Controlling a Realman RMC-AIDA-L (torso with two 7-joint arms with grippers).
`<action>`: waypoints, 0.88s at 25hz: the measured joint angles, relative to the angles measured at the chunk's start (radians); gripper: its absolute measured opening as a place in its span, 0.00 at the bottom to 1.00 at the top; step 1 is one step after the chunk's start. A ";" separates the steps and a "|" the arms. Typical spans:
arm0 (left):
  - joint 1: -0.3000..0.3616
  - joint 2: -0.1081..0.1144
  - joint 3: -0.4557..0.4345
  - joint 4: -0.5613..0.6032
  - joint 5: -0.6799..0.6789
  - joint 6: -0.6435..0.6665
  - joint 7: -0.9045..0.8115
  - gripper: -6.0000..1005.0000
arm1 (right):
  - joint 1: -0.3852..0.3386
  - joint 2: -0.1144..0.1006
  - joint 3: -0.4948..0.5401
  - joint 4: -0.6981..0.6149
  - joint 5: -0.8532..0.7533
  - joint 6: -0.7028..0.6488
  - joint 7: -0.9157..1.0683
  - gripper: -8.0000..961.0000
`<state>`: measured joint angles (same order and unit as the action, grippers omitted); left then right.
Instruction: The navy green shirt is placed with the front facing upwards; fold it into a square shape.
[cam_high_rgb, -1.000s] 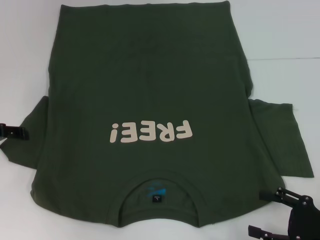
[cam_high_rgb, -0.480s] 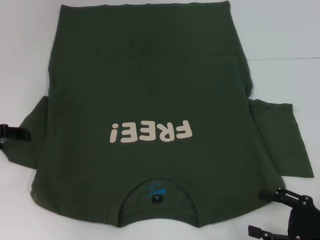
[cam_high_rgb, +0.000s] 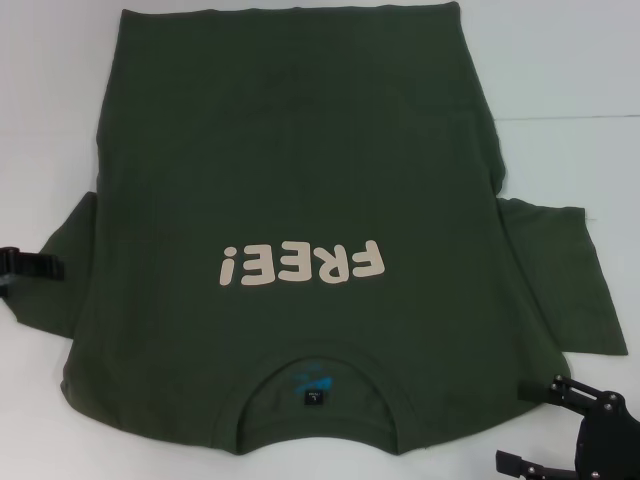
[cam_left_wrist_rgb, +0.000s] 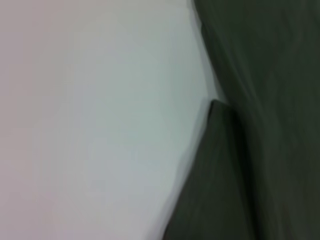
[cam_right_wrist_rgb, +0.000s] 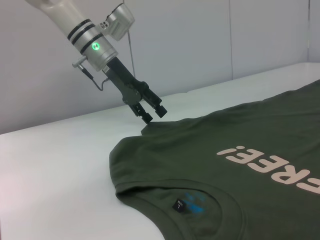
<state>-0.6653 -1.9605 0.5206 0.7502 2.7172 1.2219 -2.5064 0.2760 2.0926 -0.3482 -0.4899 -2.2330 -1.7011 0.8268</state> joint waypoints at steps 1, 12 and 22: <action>0.000 0.000 -0.001 0.003 0.002 -0.003 0.000 0.90 | 0.000 0.000 0.000 0.000 0.000 0.000 0.000 0.95; 0.001 0.000 0.004 0.007 0.032 -0.051 0.000 0.90 | 0.000 0.001 0.000 0.002 -0.001 0.000 0.000 0.95; 0.003 -0.003 0.006 0.000 0.033 -0.060 0.005 0.89 | 0.000 0.001 0.000 0.004 -0.001 0.002 0.000 0.95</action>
<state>-0.6623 -1.9637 0.5262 0.7502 2.7503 1.1621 -2.5019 0.2761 2.0939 -0.3482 -0.4856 -2.2335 -1.6995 0.8268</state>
